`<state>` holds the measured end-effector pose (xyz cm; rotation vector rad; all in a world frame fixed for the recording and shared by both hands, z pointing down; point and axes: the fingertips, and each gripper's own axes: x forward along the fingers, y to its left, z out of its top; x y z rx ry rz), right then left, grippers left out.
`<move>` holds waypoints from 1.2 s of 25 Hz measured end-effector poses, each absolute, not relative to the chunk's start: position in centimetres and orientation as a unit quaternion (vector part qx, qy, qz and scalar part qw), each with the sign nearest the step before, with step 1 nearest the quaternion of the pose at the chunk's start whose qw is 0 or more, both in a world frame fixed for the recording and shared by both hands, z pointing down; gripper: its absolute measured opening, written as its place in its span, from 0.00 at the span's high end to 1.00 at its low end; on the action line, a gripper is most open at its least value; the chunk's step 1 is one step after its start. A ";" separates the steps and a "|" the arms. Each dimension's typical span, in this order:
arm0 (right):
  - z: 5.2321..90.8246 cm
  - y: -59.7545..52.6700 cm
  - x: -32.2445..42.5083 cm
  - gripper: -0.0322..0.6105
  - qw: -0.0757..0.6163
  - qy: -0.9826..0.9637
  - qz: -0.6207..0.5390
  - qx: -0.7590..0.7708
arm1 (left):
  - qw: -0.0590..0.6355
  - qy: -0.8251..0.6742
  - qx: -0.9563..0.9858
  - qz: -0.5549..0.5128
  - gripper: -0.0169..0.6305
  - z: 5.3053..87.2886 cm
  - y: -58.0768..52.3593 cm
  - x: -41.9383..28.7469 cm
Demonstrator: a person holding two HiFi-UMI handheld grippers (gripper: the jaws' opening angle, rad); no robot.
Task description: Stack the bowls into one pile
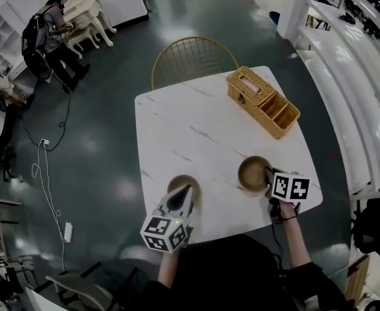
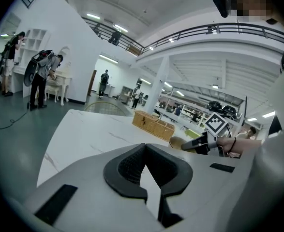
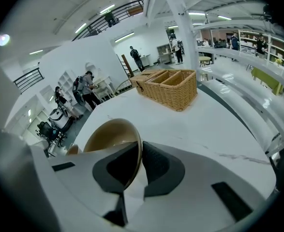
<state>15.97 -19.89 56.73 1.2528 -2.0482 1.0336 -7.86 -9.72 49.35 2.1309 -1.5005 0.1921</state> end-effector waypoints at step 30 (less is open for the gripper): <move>54.3 -17.9 -2.0 0.90 0.266 -0.850 0.378 0.252 | 0.278 -0.662 0.694 0.042 0.95 50.2 -3.9 -16.5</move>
